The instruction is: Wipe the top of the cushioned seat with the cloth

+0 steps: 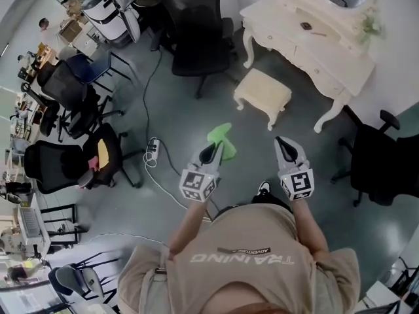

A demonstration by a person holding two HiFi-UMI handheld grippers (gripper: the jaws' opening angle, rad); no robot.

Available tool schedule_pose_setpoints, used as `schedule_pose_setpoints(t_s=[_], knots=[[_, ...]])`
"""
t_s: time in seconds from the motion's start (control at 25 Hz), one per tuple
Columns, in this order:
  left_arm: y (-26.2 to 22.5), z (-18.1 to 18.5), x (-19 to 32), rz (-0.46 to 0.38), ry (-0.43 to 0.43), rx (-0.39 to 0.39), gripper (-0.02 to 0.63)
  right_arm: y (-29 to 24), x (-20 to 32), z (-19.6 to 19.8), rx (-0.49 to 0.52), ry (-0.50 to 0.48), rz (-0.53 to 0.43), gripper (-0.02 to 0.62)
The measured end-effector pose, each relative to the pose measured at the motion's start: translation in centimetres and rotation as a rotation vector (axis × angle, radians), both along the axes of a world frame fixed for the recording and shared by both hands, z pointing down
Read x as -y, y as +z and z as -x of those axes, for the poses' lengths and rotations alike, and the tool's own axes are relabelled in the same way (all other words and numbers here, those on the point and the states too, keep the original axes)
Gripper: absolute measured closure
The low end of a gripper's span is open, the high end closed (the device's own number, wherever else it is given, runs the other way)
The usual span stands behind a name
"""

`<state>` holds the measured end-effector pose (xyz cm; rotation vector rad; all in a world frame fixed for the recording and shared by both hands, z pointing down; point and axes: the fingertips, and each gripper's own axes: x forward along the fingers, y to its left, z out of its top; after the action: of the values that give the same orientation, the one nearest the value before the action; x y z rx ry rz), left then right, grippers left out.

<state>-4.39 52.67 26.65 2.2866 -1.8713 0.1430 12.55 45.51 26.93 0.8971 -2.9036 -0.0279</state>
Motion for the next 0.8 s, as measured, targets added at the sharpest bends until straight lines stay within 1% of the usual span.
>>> schedule_pose_setpoints(t_s=[0.16,0.4,0.64,0.72,0.8], knots=[[0.0,-1.1,4.1,0.001,-0.031,-0.032,0.581,0.6,5.2,-0.7,0.011,-0.014,0.024,0.591],[0.9,-1.9,9.0,0.036,-0.082,0.010,0.581,1.4,10.6,-1.2,0.018,-0.053,0.021,0.591],[2.5,-1.9,11.8,0.094,-0.075,0.005,0.581,4.2,13.6,-1.6,0.028,-0.029,0.113,0.592],[3.4,-1.2,12.7,0.109,-0.063,0.002,0.581,5.2,14.5,-0.9,0.024,-0.025,0.126,0.591],[4.4,0.0,13.5,0.124,-0.053,0.000,0.581,5.5,15.1,0.3,0.015,-0.028,0.113,0.591]])
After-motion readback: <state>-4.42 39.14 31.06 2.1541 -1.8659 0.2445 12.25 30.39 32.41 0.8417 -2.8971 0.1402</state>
